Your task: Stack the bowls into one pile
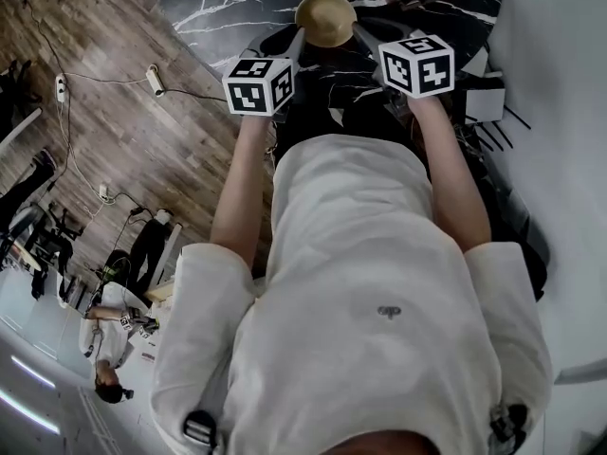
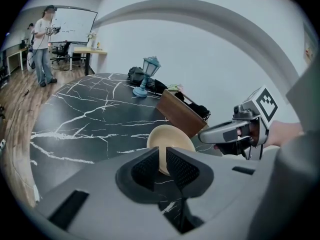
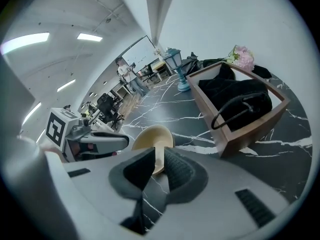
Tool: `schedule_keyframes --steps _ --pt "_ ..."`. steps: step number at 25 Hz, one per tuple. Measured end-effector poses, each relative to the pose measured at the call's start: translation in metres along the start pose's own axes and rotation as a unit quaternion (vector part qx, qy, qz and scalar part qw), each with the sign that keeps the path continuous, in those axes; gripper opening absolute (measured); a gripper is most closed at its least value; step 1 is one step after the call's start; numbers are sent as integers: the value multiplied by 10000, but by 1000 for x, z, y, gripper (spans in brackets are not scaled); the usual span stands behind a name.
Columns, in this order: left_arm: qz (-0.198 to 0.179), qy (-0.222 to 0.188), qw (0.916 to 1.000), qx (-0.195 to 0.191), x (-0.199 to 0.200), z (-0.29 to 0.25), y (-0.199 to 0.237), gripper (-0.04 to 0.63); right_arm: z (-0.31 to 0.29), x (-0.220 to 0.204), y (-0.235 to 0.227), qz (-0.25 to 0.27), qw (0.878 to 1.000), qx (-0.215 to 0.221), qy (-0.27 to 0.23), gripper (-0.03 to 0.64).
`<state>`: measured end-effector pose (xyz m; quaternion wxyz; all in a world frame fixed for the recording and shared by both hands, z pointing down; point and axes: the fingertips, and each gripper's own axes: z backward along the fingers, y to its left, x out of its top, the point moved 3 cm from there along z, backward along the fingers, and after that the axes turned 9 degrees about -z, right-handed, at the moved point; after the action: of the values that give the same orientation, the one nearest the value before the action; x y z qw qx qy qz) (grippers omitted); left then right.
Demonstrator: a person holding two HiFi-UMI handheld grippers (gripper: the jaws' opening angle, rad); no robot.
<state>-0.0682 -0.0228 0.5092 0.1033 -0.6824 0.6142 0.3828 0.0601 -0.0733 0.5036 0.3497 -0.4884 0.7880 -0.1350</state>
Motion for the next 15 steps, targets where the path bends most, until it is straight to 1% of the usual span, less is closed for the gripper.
schedule_keyframes --steps 7,11,15 --pt "90 -199 9996 183 -1 23 -21 43 14 -3 14 340 9992 221 39 51" --pt "52 -271 9992 283 -7 34 -28 43 16 -6 24 474 9982 362 -6 46" --pt "126 -466 9982 368 -12 39 -35 43 17 -11 30 716 9962 489 -37 41"
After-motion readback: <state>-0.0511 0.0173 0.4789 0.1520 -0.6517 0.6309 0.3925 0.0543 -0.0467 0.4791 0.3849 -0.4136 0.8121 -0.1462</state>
